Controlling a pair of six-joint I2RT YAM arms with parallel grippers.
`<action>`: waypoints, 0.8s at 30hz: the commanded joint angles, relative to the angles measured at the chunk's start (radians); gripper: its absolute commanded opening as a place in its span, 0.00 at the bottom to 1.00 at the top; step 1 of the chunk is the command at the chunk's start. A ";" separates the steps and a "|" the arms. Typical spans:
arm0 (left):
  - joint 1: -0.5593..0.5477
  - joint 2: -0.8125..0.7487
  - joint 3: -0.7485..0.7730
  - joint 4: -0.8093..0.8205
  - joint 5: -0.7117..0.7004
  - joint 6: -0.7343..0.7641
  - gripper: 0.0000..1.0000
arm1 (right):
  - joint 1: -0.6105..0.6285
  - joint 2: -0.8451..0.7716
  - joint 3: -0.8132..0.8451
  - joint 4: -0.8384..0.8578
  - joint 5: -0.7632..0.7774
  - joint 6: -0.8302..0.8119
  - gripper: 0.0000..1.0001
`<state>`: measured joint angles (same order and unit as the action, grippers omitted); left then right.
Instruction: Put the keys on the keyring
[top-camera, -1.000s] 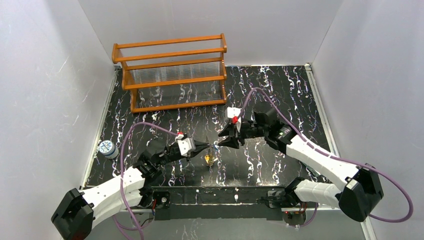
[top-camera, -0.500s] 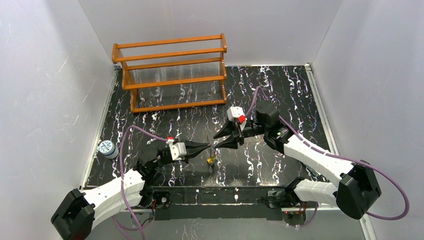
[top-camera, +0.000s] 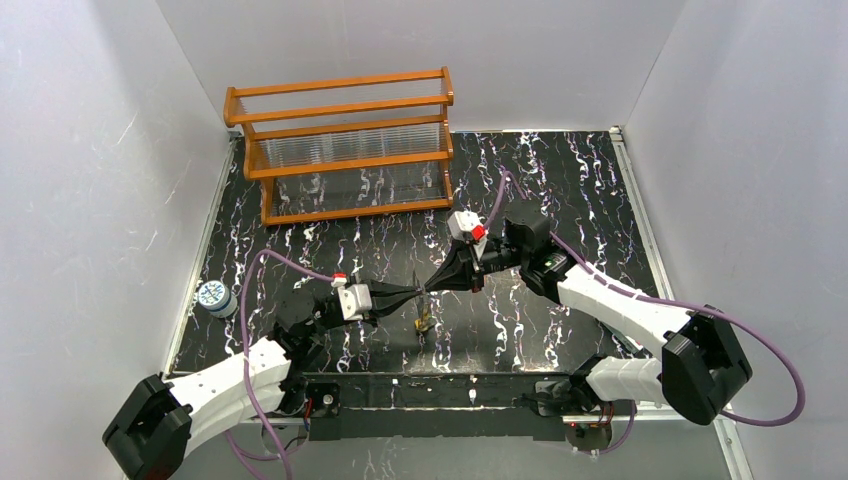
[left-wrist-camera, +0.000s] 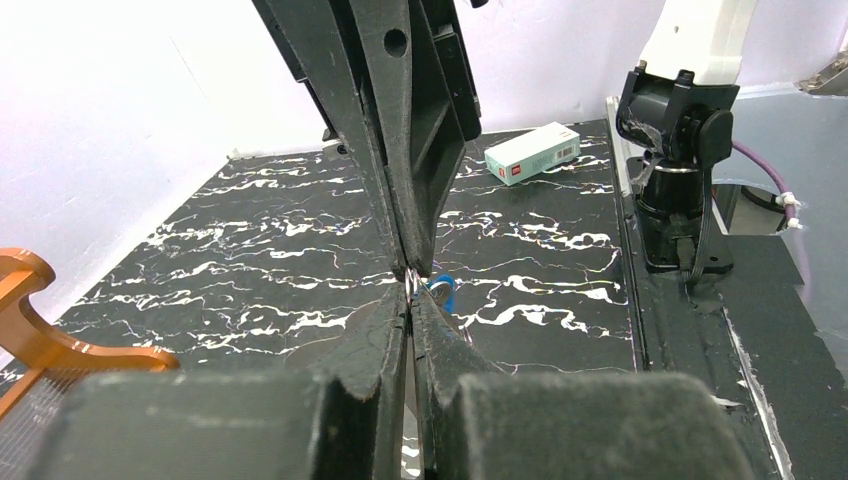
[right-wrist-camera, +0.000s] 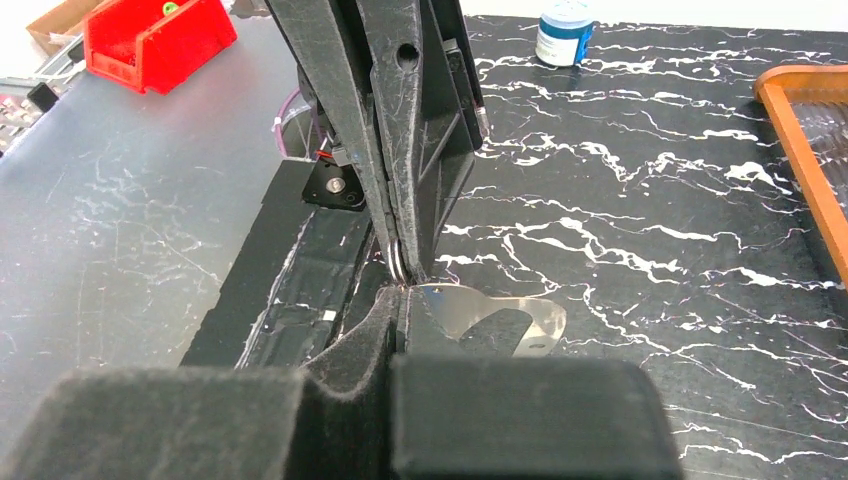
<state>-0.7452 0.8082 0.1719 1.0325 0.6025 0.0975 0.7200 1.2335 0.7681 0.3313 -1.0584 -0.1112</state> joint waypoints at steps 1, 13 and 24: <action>-0.003 -0.015 0.001 0.076 0.010 -0.005 0.00 | -0.001 0.007 0.001 0.007 0.001 -0.017 0.01; -0.002 -0.010 -0.002 0.117 0.012 -0.026 0.00 | 0.009 0.039 -0.017 -0.042 0.060 -0.058 0.01; -0.002 -0.004 -0.018 0.128 0.004 -0.027 0.00 | 0.019 -0.042 -0.061 0.054 0.150 -0.015 0.52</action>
<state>-0.7456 0.8162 0.1631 1.0859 0.6033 0.0704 0.7353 1.2537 0.7383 0.3016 -0.9657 -0.1390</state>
